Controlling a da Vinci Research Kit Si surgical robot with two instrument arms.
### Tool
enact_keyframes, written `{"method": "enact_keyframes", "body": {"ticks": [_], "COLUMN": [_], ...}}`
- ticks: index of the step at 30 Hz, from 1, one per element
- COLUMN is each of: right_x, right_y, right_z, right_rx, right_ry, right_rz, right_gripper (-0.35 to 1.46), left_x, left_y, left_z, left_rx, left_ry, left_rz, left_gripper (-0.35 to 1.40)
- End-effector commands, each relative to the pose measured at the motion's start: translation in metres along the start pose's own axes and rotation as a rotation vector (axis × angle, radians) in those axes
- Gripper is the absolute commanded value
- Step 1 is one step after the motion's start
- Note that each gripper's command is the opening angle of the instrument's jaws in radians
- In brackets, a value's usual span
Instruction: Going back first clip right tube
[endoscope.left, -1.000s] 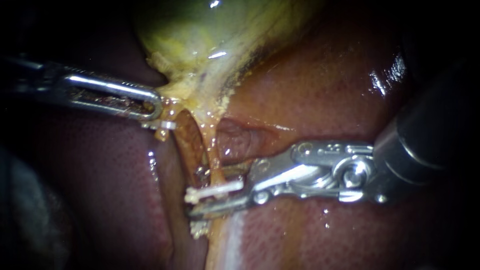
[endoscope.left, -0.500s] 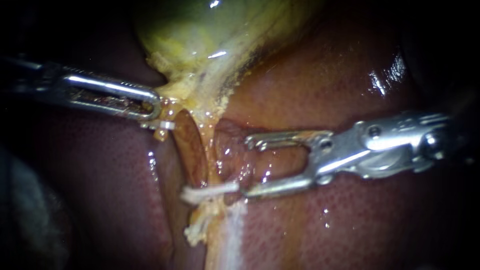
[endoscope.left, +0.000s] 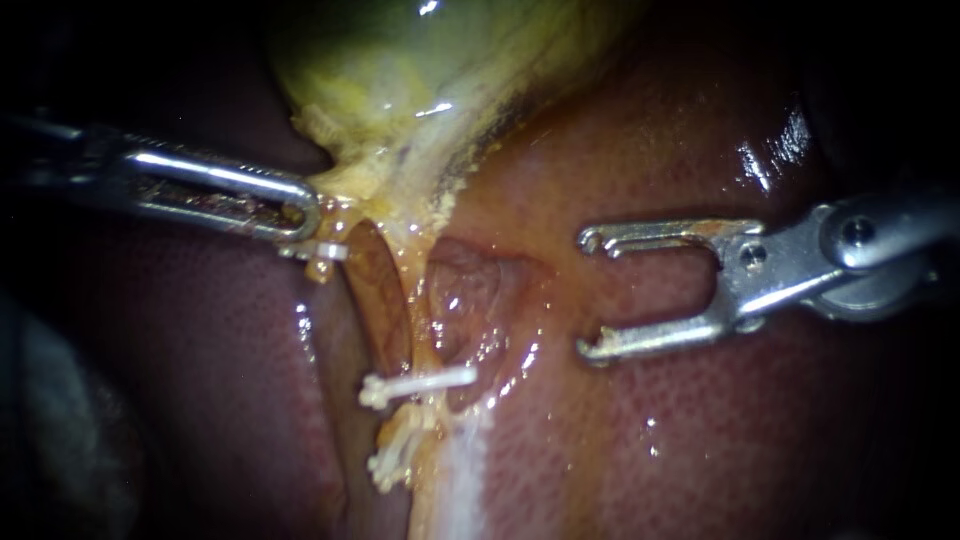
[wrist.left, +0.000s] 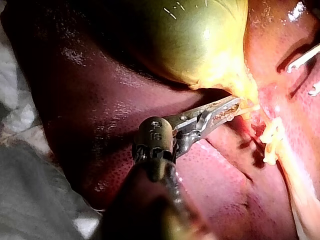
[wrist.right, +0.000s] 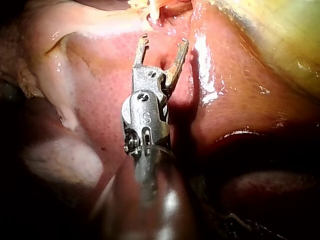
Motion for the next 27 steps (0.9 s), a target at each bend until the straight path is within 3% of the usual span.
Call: {"method": "enact_keyframes", "body": {"ticks": [1,16,27], "right_x": [0.0000,-0.0002,-0.0002], "right_y": [0.0000,-0.0002,-0.0003], "right_z": [0.0000,-0.0005,-0.0006], "right_rx": [0.001,0.003,0.003], "right_ry": [0.000,0.000,0.000], "right_rz": [0.000,-0.001,-0.001], "right_gripper": [0.50,0.50,0.50], "left_x": [0.0000,-0.0010,-0.0009], "left_y": [-0.0001,-0.0014,-0.0020], "left_z": [0.0002,0.0048,0.0052], "left_rx": [0.000,-0.006,-0.009], "left_ry": [0.000,-0.007,-0.010], "left_rz": [0.000,0.010,0.012], "left_gripper": [-0.35,-0.35,-0.35]}}
